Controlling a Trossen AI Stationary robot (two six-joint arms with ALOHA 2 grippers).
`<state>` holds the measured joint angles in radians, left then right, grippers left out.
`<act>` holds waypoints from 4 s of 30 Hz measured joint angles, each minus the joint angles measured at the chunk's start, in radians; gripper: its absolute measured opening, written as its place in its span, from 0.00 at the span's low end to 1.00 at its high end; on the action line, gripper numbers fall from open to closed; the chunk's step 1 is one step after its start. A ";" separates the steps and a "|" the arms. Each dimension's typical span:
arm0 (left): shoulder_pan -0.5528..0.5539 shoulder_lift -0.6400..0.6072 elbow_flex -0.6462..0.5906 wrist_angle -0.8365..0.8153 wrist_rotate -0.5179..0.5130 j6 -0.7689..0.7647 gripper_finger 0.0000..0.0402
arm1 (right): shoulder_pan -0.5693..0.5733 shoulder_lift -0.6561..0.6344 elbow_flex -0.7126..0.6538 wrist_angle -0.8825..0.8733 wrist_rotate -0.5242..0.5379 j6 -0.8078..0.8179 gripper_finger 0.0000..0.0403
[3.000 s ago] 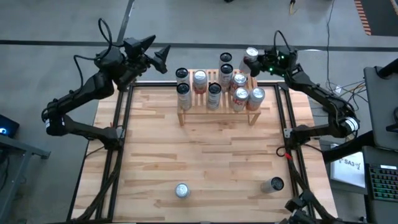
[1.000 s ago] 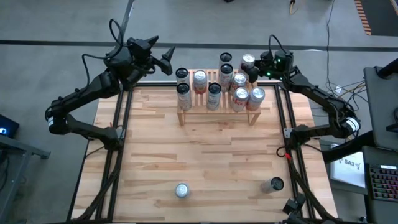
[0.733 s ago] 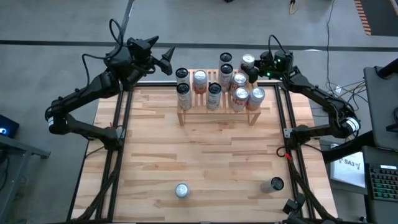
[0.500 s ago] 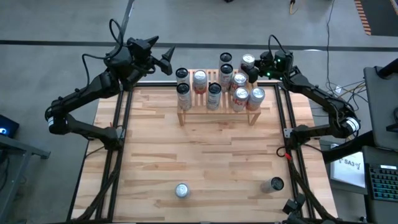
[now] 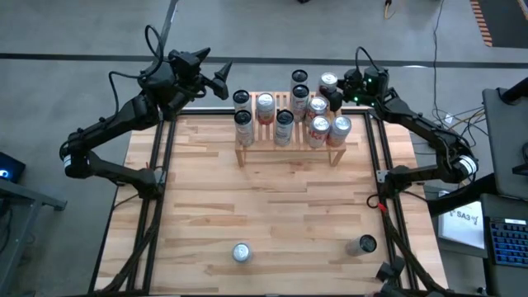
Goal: Place canned beverage on shelf
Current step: Put the silver soda can on the shelf aligned with the other silver soda cans
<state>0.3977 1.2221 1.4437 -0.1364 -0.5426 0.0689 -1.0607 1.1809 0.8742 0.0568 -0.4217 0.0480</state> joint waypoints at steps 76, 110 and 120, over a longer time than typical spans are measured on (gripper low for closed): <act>0.000 -0.002 0.000 -0.067 0.001 0.027 0.87 | -0.037 0.311 0.828 -1.175 0.227 0.200 0.02; 0.000 -0.001 0.000 -0.065 0.000 0.019 0.87 | 0.044 0.326 0.797 -1.050 0.071 0.169 0.02; 0.000 0.000 0.000 -0.065 0.000 0.019 0.87 | 0.071 0.326 0.797 -1.050 0.045 0.179 0.02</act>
<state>0.3973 1.2217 1.4437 -0.2012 -0.5423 0.0875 -0.9897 1.5066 1.6714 -0.9928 -0.3763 0.2266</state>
